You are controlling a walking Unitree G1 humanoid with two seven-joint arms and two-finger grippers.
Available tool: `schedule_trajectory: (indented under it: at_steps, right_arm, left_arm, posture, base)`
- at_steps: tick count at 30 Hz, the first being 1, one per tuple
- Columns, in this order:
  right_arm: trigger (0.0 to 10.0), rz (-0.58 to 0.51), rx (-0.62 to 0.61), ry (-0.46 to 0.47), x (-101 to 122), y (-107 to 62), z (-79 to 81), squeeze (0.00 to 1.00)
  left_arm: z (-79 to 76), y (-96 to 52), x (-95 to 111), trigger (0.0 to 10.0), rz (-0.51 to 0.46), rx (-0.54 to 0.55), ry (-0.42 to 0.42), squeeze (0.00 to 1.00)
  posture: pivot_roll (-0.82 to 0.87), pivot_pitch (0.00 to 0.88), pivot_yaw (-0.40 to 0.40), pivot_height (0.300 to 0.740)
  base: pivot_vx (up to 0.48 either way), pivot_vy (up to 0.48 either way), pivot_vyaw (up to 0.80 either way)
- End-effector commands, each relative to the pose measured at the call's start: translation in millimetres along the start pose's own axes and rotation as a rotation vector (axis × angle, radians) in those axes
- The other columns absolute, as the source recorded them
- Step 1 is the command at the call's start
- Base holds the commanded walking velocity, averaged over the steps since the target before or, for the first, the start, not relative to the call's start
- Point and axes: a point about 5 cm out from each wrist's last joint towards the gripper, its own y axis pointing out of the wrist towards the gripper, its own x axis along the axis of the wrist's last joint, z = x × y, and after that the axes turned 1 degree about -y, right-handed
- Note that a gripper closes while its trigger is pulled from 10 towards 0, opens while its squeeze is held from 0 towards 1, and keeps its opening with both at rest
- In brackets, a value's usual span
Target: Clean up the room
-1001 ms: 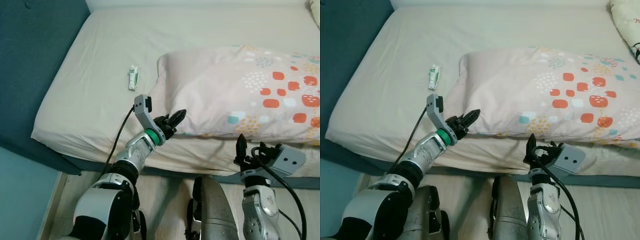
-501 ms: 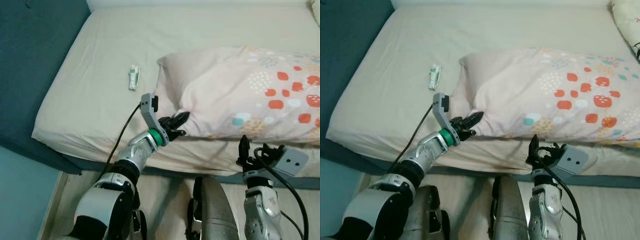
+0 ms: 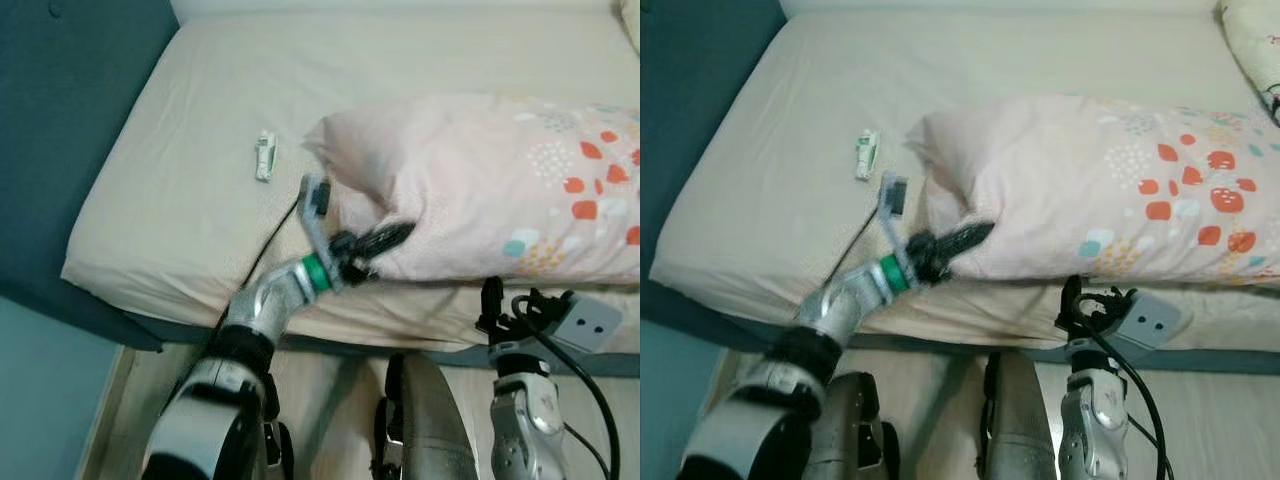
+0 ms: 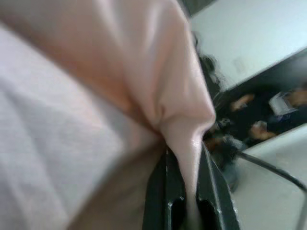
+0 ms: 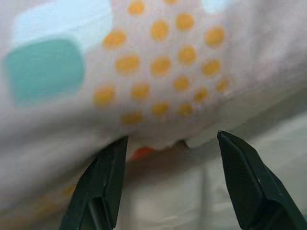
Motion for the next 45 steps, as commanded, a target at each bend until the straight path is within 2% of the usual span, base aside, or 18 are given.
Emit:
schedule_trajectory:
  at_steps: [1, 2, 3, 5, 6, 9, 17, 25, 26, 27, 28, 29, 36, 37, 38, 41, 44, 45]
  right_arm:
    - [10.0, 0.041, 0.001, 0.009, -9, -6.2, 0.4, 0.00]
    - [10.0, 0.060, 0.013, 0.012, -12, -9.2, 2.9, 0.00]
    - [10.0, 0.060, 0.013, 0.012, -12, -9.2, 2.9, 0.00]
    - [10.0, 0.129, 0.044, 0.005, -25, -19.1, 7.3, 0.00]
    - [10.0, 0.129, 0.044, 0.005, -25, -19.1, 7.3, 0.00]
    - [10.0, 0.194, 0.060, -0.009, -38, -30.6, 7.6, 0.00]
    - [10.0, 0.240, 0.048, -0.023, -46, -38.6, 4.5, 0.00]
    - [10.0, 0.265, 0.051, -0.041, -50, -39.8, 2.4, 0.00]
    - [10.0, 0.296, 0.037, -0.067, -55, -42.6, -5.3, 0.00]
    - [10.0, 0.296, 0.037, -0.067, -55, -42.6, -5.3, 0.00]
    - [10.0, 0.302, 0.030, -0.073, -56, -43.7, -8.4, 0.00]
    - [10.0, 0.304, 0.026, -0.076, -56, -44.3, -9.9, 0.00]
    - [10.0, 0.311, 0.017, -0.087, -57, -46.9, -13.1, 0.00]
    - [10.0, 0.313, 0.008, -0.091, -58, -47.6, -14.7, 0.00]
    - [10.0, 0.314, 0.004, -0.093, -58, -47.9, -15.6, 0.00]
    - [10.0, 0.321, 0.003, -0.099, -59, -48.2, -16.4, 0.00]
    - [10.0, 0.326, 0.005, -0.101, -60, -48.4, -16.8, 0.00]
    - [10.0, 0.338, 0.006, -0.109, -62, -49.2, -17.9, 0.00]
  left_arm:
    - [-18.2, 6.5, -3, 0.0, 0.017, -0.133, -0.031, 0.00]
    - [-21.7, -9.3, -2, 0.0, 0.038, -0.147, -0.031, 0.00]
    - [-21.7, -9.3, -2, 0.0, 0.038, -0.147, -0.031, 0.00]
    - [-29.2, -42.0, -6, 0.0, 0.103, -0.136, -0.011, 0.00]
    - [-29.2, -42.0, -6, 0.0, 0.103, -0.136, -0.011, 0.00]
    - [-37.7, -66.6, -14, 0.0, 0.139, -0.105, 0.002, 0.00]
    - [-61.4, -89.8, -29, 0.0, 0.226, -0.115, -0.017, 0.00]
    - [-74.9, -95.8, -35, 0.0, 0.278, -0.104, -0.009, 0.00]
    - [-62.6, -93.0, -38, 10.0, 0.296, 0.063, 0.130, 0.00]
    - [-62.6, -93.0, -38, 10.0, 0.296, 0.063, 0.130, 0.00]
    - [-59.9, -92.3, -37, 10.0, 0.290, 0.109, 0.154, 0.98]
    - [-59.7, -92.3, -36, 10.0, 0.277, 0.120, 0.149, 1.00]
    - [-68.4, -97.1, -34, 10.0, 0.283, 0.082, 0.140, 1.00]
    - [-68.7, -102.5, -33, 10.0, 0.308, 0.093, 0.170, 0.44]
    - [-66.5, -109.3, -28, 10.0, 0.332, 0.122, 0.213, 0.00]
    - [-61.7, -123.3, -15, 10.0, 0.374, 0.193, 0.310, 0.00]
    - [-60.5, -127.8, -11, 10.0, 0.389, 0.213, 0.341, 0.00]
    - [-58.5, -136.5, -5, 10.0, 0.442, 0.240, 0.404, 0.00]
  posture:
    - [-0.08, 0.200, 0.129, 0.612]
    - [-0.08, 0.196, 0.130, 0.612]
    - [-0.08, 0.196, 0.130, 0.612]
    - [-0.08, 0.194, 0.128, 0.612]
    - [-0.08, 0.194, 0.128, 0.612]
    - [-0.07, 0.193, 0.125, 0.612]
    - [-0.07, 0.193, 0.125, 0.612]
    - [-0.06, 0.197, 0.126, 0.612]
    - [-0.05, 0.200, 0.126, 0.612]
    - [-0.05, 0.200, 0.126, 0.612]
    - [-0.05, 0.202, 0.126, 0.612]
    - [-0.05, 0.203, 0.129, 0.612]
    - [-0.05, 0.207, 0.135, 0.612]
    - [-0.05, 0.208, 0.136, 0.612]
    - [-0.05, 0.210, 0.137, 0.612]
    - [-0.04, 0.211, 0.137, 0.612]
    - [-0.04, 0.211, 0.137, 0.612]
    - [-0.04, 0.210, 0.137, 0.612]
  base:
    - [0.000, 0.000, 0.00]
    - [0.000, 0.000, 0.00]
    - [0.000, 0.000, 0.00]
    - [0.000, 0.000, 0.00]
    - [0.000, 0.000, 0.00]
    - [0.000, 0.000, 0.00]
    - [0.000, 0.000, 0.00]
    - [0.000, 0.000, 0.00]
    - [0.000, 0.000, 0.00]
    - [0.000, 0.000, 0.00]
    - [0.000, 0.000, 0.00]
    - [0.000, 0.000, 0.00]
    - [0.000, 0.000, 0.00]
    - [0.000, 0.000, 0.00]
    - [0.000, 0.000, 0.00]
    - [0.000, 0.000, 0.00]
    - [0.000, 0.000, 0.00]
    - [0.000, 0.000, 0.00]
